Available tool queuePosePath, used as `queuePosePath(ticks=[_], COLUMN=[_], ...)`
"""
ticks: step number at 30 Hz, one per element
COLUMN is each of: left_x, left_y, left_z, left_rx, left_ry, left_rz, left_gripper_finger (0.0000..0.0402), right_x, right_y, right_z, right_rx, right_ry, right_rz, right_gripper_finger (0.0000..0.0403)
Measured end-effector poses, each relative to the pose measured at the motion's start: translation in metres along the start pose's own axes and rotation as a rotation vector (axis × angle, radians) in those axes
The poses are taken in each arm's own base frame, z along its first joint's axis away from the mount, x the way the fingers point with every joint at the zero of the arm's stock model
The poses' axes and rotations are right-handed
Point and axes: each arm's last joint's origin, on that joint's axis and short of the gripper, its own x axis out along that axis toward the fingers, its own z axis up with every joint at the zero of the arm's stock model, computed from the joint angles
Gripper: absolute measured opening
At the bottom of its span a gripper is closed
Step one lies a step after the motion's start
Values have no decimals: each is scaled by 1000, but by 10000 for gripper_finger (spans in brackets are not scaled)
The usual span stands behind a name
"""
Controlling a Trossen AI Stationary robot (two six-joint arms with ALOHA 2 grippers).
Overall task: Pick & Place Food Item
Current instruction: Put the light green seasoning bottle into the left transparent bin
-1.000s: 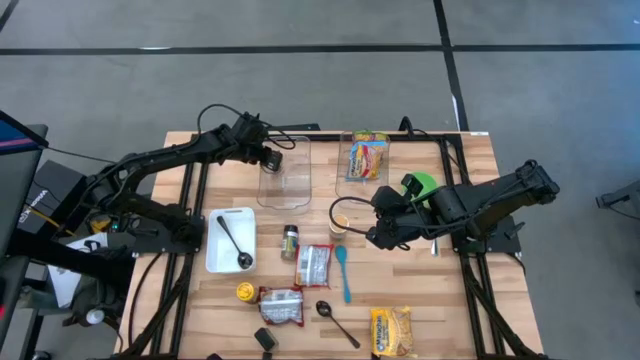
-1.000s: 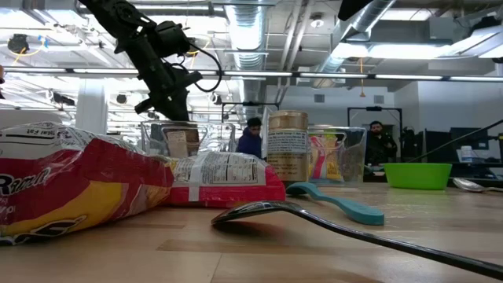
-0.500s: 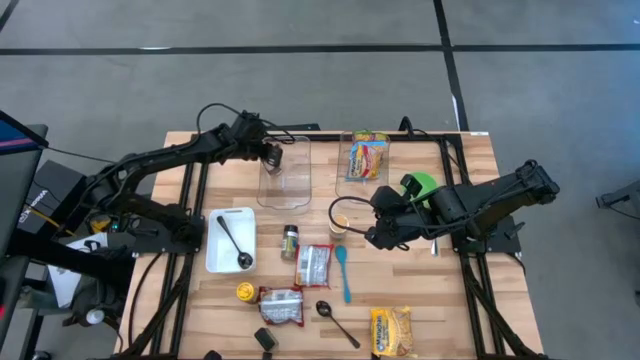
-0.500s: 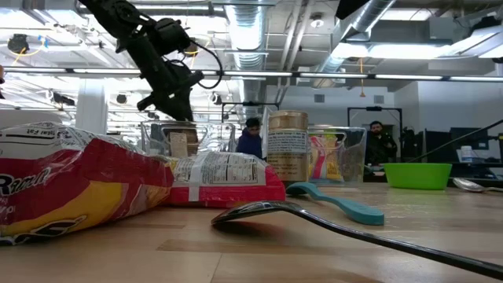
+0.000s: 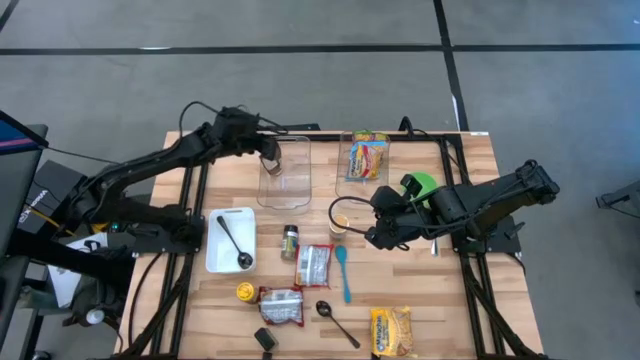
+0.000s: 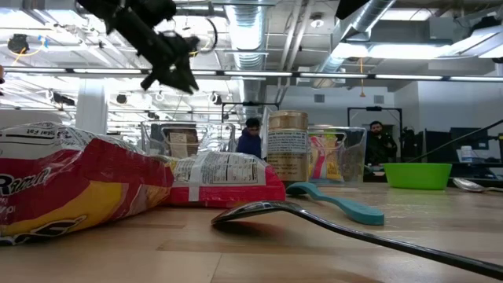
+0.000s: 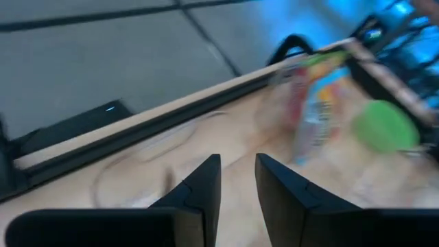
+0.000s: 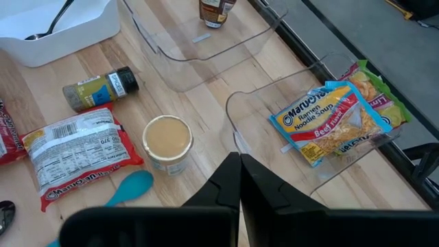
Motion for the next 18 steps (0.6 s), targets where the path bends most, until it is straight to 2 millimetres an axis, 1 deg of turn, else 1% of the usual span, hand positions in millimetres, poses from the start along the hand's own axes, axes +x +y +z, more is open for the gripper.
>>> queuePosePath(ticks=[2, 9, 14, 18], left_x=[-13, -56, -83, -97], left_y=[-7, -36, -58, -75], left_z=[2, -2, -12, -21], left_rx=[-1, -135, -120, -80], left_ry=[-25, -72, -61, -42], left_rz=[-55, -245, -397, -512], left_gripper_finger=[85, 85, 85, 85], right_x=[0, 0, 0, 0], right_y=[0, 0, 0, 0], right_z=[0, 0, 0, 0], right_rx=[-1, -1, -1, -1], right_ry=[0, 0, 0, 0], right_rz=[0, 0, 0, 0], right_gripper_finger=[0, 0, 0, 0])
